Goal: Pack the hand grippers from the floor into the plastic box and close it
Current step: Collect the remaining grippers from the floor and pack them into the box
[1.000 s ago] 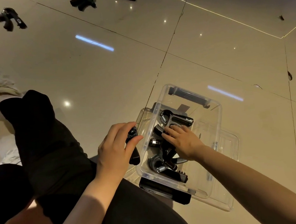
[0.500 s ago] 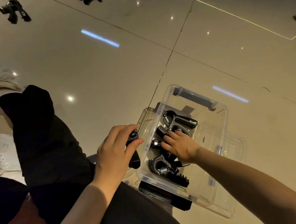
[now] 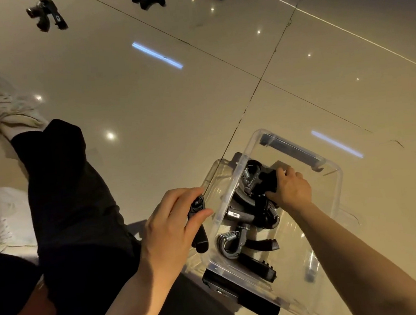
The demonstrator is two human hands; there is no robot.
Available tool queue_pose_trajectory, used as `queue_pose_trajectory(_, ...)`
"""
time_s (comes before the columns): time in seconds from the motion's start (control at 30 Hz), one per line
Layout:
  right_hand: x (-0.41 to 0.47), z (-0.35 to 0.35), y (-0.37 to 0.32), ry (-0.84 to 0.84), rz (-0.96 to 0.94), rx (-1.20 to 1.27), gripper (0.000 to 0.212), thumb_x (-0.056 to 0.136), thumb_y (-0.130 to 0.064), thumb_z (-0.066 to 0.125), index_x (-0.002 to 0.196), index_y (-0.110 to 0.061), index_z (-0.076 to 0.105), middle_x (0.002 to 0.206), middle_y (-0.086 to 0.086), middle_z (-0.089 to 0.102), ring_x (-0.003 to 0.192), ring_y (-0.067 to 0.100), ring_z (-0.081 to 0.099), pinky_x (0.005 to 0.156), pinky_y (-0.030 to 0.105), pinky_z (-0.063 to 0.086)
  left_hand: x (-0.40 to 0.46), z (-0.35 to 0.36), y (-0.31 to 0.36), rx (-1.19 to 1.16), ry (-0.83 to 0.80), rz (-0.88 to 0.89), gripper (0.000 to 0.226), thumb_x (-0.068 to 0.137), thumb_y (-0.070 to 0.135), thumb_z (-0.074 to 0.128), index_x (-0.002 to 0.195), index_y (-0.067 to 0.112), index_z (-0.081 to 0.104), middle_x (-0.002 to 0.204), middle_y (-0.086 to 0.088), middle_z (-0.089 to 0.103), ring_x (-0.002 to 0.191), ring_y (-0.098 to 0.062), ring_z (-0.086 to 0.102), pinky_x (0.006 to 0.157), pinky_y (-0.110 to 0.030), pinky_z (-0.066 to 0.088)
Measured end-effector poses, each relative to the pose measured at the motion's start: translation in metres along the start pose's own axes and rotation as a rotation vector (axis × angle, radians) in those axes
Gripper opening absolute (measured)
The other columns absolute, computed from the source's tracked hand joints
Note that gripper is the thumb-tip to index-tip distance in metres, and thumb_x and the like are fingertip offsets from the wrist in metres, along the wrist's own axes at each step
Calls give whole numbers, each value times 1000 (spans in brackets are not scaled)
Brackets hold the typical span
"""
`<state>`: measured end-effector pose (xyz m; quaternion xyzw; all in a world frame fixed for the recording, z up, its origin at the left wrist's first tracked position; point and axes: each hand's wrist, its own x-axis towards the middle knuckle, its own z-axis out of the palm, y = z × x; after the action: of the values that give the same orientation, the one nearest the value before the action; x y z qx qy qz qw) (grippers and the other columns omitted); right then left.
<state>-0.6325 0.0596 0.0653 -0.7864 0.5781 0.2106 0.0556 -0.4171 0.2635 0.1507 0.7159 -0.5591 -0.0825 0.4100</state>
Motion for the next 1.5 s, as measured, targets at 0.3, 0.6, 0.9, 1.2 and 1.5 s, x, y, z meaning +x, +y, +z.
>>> queue_pose_trajectory(0.3, -13, 26, 8, 123, -3, -40, 62, 89, -43, 56, 140, -21, 29, 146, 11, 28, 128, 35, 33, 100, 41, 40, -1, 1, -2, 2, 4, 8, 33, 84, 42, 52, 109, 22, 52, 104, 9, 48, 76, -13, 64, 61, -25, 57)
queue_pose_trajectory(0.6, -5, 26, 16, -38, -14, 1, 55, 92, -41, 52, 138, -23, 29, 132, 6, 44, 112, 28, 49, 83, 37, 47, -5, 0, -2, 17, 6, -11, 33, 84, 42, 52, 109, 20, 53, 98, -3, 60, 80, -16, 65, 60, -28, 58)
queue_pose_trajectory(0.9, -5, 31, 21, -99, -85, 32, 77, 84, -41, 61, 145, -21, 19, 139, 9, 35, 124, 28, 38, 95, 38, 44, -11, -3, -1, 54, -2, -33, 36, 85, 43, 49, 108, 17, 54, 97, -8, 62, 80, -18, 66, 68, -23, 54)
queue_pose_trajectory(1.2, 2, 15, 21, -240, -147, -2, 82, 81, -36, 68, 146, -22, 20, 140, 12, 35, 124, 29, 41, 95, 39, 47, -7, -4, 2, 9, 21, -141, 37, 83, 40, 62, 109, 14, 58, 100, -10, 61, 87, -9, 57, 68, -23, 55)
queue_pose_trajectory(1.5, -123, -59, -35, 82, -514, 821, 69, 79, -60, 59, 139, -40, 33, 144, -12, 38, 131, 7, 36, 106, 29, 33, -5, -43, 38, -411, 315, -549, 32, 77, 18, 66, 96, 41, 53, 110, 2, 58, 102, -2, 59, 76, -5, 46)
